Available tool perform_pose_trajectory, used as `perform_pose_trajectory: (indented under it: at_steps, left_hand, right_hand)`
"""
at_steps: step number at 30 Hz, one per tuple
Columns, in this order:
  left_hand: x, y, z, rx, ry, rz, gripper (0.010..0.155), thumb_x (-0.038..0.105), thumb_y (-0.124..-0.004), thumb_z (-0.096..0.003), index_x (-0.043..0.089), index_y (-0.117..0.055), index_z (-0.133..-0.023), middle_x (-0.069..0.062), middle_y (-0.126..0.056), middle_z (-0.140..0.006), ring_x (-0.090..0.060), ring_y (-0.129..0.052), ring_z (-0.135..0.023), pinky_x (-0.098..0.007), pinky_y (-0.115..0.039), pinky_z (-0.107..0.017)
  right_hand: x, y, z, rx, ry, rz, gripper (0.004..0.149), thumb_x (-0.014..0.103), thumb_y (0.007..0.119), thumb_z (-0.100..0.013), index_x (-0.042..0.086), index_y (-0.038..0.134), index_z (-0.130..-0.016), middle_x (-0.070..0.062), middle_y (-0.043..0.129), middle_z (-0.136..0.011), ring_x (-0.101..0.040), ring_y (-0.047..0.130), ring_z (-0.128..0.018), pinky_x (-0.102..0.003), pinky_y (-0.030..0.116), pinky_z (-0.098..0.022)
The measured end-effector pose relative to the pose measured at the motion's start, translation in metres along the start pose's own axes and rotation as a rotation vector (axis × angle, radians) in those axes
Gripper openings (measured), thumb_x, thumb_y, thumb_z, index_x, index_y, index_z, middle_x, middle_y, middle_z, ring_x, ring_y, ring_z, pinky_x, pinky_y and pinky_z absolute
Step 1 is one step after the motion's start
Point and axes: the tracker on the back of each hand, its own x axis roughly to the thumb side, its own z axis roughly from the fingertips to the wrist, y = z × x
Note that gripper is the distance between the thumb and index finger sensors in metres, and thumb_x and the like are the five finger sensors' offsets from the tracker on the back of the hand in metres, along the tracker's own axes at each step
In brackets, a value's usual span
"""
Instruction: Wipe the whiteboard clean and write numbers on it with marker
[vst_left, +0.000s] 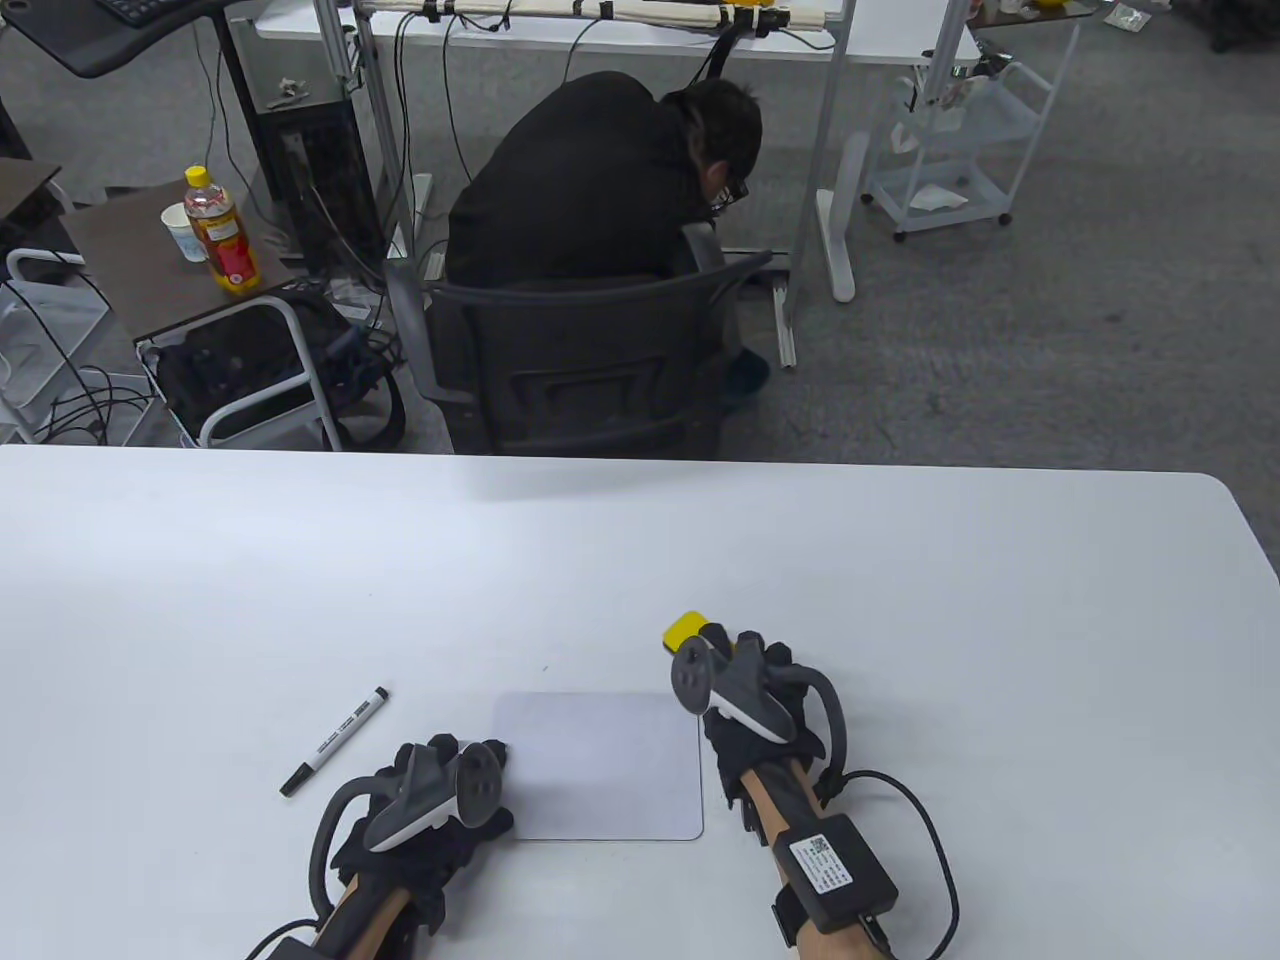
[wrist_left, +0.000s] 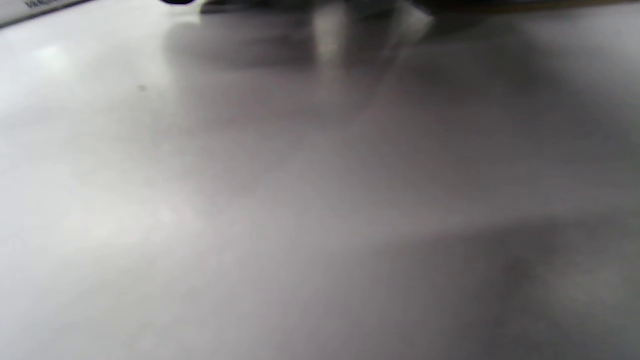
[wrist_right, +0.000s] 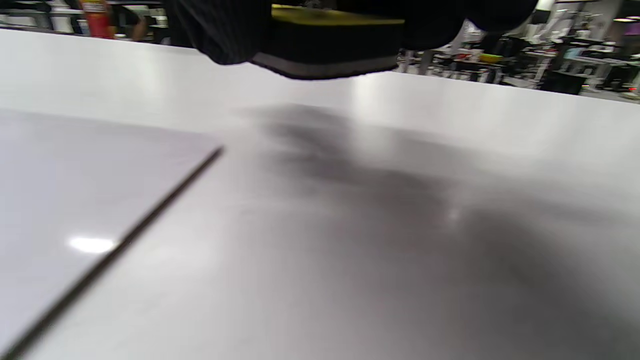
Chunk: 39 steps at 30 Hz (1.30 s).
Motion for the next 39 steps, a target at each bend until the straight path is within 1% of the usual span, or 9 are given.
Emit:
perform_pose_trajectory:
  at_steps: [4,10,14,16,19,25,29,32,39]
  left_hand:
    - [0.000,0.000,0.000,-0.001,-0.001,0.000,0.071,0.068,-0.050,-0.0555,0.046,-0.025,-0.118,-0.006,-0.024,-0.123,-0.037,-0.036,-0.111,-0.055,-0.046,-0.086]
    - [0.000,0.000,0.000,-0.003,-0.001,0.003,0.071,0.068,-0.051,-0.0554,0.046,-0.025,-0.118,-0.006,-0.023,-0.123,-0.037,-0.036,-0.111,-0.055,-0.046,-0.086]
    - [0.000,0.001,-0.001,-0.006,-0.001,0.003,0.071,0.068,-0.051,-0.0554,0.046,-0.025,-0.118,-0.006,-0.024,-0.123,-0.037,-0.036,-0.111,-0.055,-0.046,-0.086]
    - [0.000,0.001,-0.001,-0.006,-0.001,0.005,0.071,0.068,-0.051,-0.0554,0.046,-0.025,-0.118,-0.006,-0.024,-0.123,-0.037,-0.036,-0.111,-0.055,-0.046,-0.086]
    - [0.000,0.000,-0.001,-0.005,-0.001,0.005,0.071,0.068,-0.051,-0.0555,0.046,-0.025,-0.118,-0.006,-0.023,-0.123,-0.037,-0.036,-0.111,-0.055,-0.046,-0.086]
    - [-0.001,0.000,-0.001,-0.003,-0.007,0.020,0.071,0.068,-0.051,-0.0557,0.046,-0.025,-0.118,-0.007,-0.022,-0.122,-0.038,-0.034,-0.111,-0.055,-0.046,-0.086]
    - [-0.002,-0.001,-0.001,0.001,-0.006,0.017,0.072,0.069,-0.051,-0.0554,0.047,-0.025,-0.118,-0.006,-0.023,-0.122,-0.037,-0.035,-0.111,-0.055,-0.046,-0.086]
    - [-0.002,-0.001,-0.001,0.005,-0.005,0.016,0.072,0.070,-0.051,-0.0551,0.047,-0.025,-0.118,-0.006,-0.023,-0.122,-0.036,-0.035,-0.111,-0.055,-0.046,-0.086]
    - [-0.003,-0.002,0.000,0.022,-0.008,0.013,0.073,0.071,-0.050,-0.0542,0.047,-0.024,-0.118,-0.006,-0.024,-0.123,-0.036,-0.036,-0.111,-0.055,-0.046,-0.086]
  right_hand:
    - [-0.023,0.002,-0.022,0.023,0.126,-0.035,0.067,0.032,0.074,-0.060,0.016,0.036,-0.113,-0.029,0.046,-0.115,-0.053,0.055,-0.096,-0.064,0.054,-0.064]
    - [-0.051,0.024,-0.040,0.047,0.309,-0.027,0.069,0.031,0.075,-0.059,0.013,0.036,-0.113,-0.028,0.048,-0.114,-0.052,0.056,-0.096,-0.065,0.052,-0.064]
    - [-0.057,0.033,-0.042,0.090,0.340,-0.010,0.069,0.032,0.074,-0.059,0.014,0.036,-0.113,-0.022,0.050,-0.117,-0.047,0.058,-0.100,-0.066,0.050,-0.065]
    - [-0.056,0.034,-0.041,0.043,0.340,-0.014,0.070,0.032,0.076,-0.058,0.014,0.036,-0.113,-0.022,0.052,-0.116,-0.047,0.058,-0.101,-0.067,0.050,-0.065]
    - [-0.051,0.031,-0.034,0.034,0.319,0.042,0.076,0.037,0.077,-0.057,0.013,0.031,-0.114,-0.028,0.041,-0.118,-0.051,0.050,-0.102,-0.068,0.047,-0.066]
    - [-0.030,0.012,-0.003,-0.046,0.184,0.101,0.065,0.031,0.072,-0.060,0.013,0.040,-0.113,-0.031,0.042,-0.117,-0.052,0.051,-0.101,-0.067,0.049,-0.066]
    - [-0.017,0.000,0.039,-0.137,0.041,-0.003,0.063,0.035,0.071,-0.061,0.012,0.043,-0.113,-0.031,0.048,-0.115,-0.052,0.055,-0.099,-0.066,0.051,-0.066]
    - [-0.011,0.000,0.068,-0.178,-0.052,-0.127,0.062,0.035,0.071,-0.061,0.010,0.047,-0.112,-0.031,0.052,-0.113,-0.052,0.059,-0.097,-0.066,0.054,-0.064]
    - [0.007,0.008,0.106,-0.262,-0.157,-0.101,0.062,0.038,0.070,-0.061,0.011,0.049,-0.112,-0.030,0.055,-0.113,-0.051,0.060,-0.096,-0.066,0.055,-0.064]
